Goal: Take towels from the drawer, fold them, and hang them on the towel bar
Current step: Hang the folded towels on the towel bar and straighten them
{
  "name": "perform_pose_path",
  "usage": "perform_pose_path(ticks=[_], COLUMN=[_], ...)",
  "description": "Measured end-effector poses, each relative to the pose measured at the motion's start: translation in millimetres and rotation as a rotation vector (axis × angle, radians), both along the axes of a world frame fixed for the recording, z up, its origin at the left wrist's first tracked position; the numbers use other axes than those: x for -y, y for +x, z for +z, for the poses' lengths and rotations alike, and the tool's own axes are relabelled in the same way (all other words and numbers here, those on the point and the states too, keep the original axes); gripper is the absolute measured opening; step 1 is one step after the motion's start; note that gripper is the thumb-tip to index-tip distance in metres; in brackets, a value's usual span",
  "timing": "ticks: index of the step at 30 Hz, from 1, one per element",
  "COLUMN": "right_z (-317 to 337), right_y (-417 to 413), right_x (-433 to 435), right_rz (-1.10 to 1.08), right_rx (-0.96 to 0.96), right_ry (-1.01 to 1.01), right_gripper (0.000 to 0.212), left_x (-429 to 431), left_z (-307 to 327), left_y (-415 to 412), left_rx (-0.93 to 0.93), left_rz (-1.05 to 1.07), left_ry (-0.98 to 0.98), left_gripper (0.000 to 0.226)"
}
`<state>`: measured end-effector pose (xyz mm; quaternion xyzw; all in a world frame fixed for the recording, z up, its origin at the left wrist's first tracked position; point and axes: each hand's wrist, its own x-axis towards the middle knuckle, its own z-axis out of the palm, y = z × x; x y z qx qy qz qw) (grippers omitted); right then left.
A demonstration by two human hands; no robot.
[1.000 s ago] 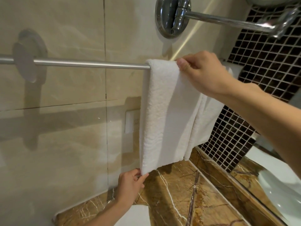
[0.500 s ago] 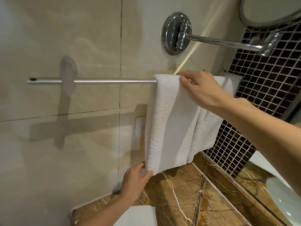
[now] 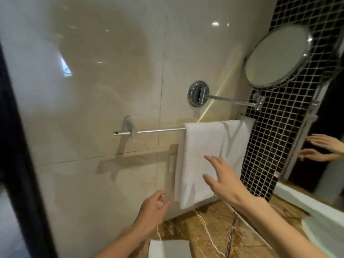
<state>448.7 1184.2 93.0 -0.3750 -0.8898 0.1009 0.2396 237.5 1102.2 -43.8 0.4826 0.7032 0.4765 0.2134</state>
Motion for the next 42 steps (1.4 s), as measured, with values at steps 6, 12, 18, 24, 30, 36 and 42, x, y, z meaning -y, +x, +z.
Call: perform_pose_path(ticks=[6, 12, 18, 24, 30, 36, 42], right_z=[-17.2, -39.6, -68.9, -98.1, -146.2, -203.8, -267.6], right_y=[25.0, 58.3, 91.7, 122.9, 156.1, 175.1, 174.4], right_x=[61.9, 124.9, 179.9, 209.0, 213.6, 213.1, 216.5], right_rz=[-0.034, -0.093, -0.089, -0.081, -0.082, -0.094, -0.165], right_rx=[0.036, 0.096, 0.109, 0.066, 0.059, 0.019, 0.014], right_ry=[-0.114, -0.169, -0.251, -0.319, -0.442, -0.710, -0.929], right_gripper=[0.063, 0.064, 0.063, 0.060, 0.058, 0.058, 0.060], left_x=[65.4, 130.3, 184.9, 224.5, 242.8, 257.8, 267.3], left_z=[20.4, 25.2, 17.6, 7.1, -29.5, -77.9, -131.1], left_y=[20.8, 53.8, 89.1, 117.5, 144.6, 179.8, 186.1], left_rx=[-0.023, -0.022, -0.044, 0.048, 0.171, 0.215, 0.132], left_rz=[-0.047, -0.040, -0.026, -0.009, 0.054, 0.103, 0.159], left_ry=[0.016, 0.049, 0.026, 0.012, -0.072, -0.226, -0.431], left_gripper=[0.033, 0.038, 0.036, 0.039, 0.049, 0.058, 0.068])
